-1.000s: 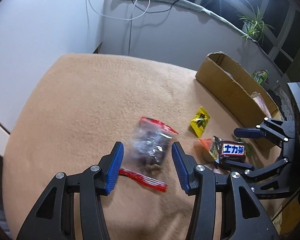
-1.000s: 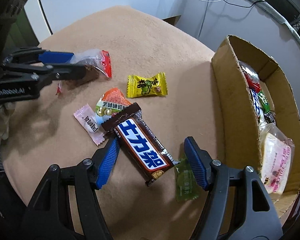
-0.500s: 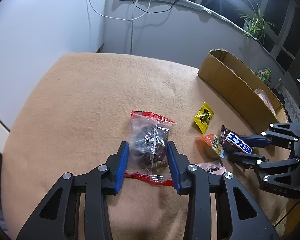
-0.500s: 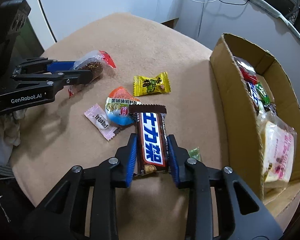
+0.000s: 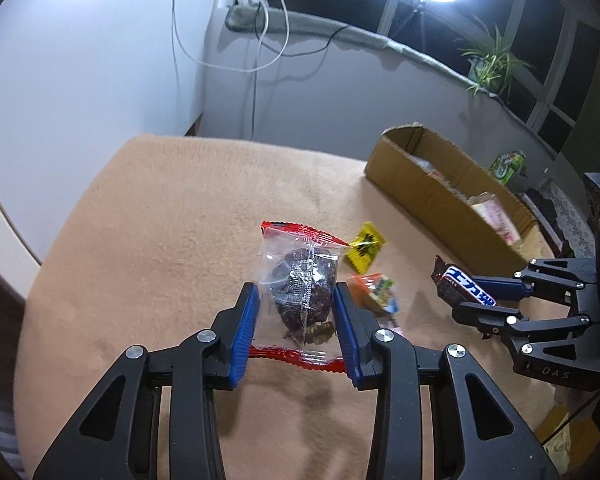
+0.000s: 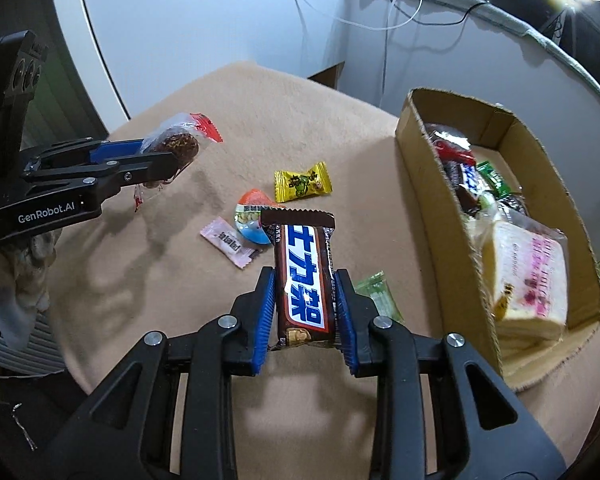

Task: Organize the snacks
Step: 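Carry the chocolate bar and jerky bag over the box with both tools, then open both tools to drop the snacks into the box and withdraw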

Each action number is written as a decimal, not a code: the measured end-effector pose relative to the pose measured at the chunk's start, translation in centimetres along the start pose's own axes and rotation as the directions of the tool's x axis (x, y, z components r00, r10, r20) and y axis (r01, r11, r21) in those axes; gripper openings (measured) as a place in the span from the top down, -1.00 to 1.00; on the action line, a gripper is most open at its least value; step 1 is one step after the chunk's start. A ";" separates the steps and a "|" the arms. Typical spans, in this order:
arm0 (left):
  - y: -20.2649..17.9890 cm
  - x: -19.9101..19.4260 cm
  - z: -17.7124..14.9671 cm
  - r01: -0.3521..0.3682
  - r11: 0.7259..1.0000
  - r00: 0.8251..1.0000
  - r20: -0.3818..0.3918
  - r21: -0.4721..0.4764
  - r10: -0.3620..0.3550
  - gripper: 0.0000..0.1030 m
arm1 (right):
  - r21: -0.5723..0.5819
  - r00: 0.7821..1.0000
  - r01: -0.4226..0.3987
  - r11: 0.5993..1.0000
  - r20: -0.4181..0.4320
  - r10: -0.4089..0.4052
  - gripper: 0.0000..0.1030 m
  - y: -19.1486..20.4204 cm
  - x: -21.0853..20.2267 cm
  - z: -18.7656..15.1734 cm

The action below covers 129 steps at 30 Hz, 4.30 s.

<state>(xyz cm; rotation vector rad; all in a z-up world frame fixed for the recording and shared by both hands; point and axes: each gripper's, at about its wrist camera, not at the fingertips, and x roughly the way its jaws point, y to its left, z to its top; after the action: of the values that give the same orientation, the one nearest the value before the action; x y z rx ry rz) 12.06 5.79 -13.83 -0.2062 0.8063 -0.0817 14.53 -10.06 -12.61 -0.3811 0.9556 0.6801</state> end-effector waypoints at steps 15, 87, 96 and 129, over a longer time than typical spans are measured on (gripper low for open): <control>-4.0 -4.4 0.5 0.062 0.997 0.992 0.105 0.053 -0.068 0.30 | 0.051 0.995 0.011 0.999 0.098 -0.016 0.42 -0.8 -5.3 -1.2; -17.1 8.0 10.4 0.192 0.961 0.981 0.001 0.200 -0.196 0.17 | 0.305 0.984 0.125 0.944 0.083 -0.157 -0.09 -21.7 -1.2 5.0; -17.1 7.2 10.4 0.189 0.960 0.980 0.016 0.205 -0.196 0.01 | 0.310 0.978 0.140 0.940 0.105 -0.180 -0.19 -21.6 -2.7 5.0; -11.4 -3.8 7.2 0.134 0.981 0.976 0.154 0.140 -0.155 0.01 | 0.273 0.959 0.105 0.956 0.226 -0.170 -0.43 -12.0 -11.6 1.7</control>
<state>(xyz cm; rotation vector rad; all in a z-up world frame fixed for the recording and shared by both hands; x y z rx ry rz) 14.67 -3.71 -3.84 -0.1471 0.6180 -0.2507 19.14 -22.02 -1.80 -0.1256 0.7591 0.4537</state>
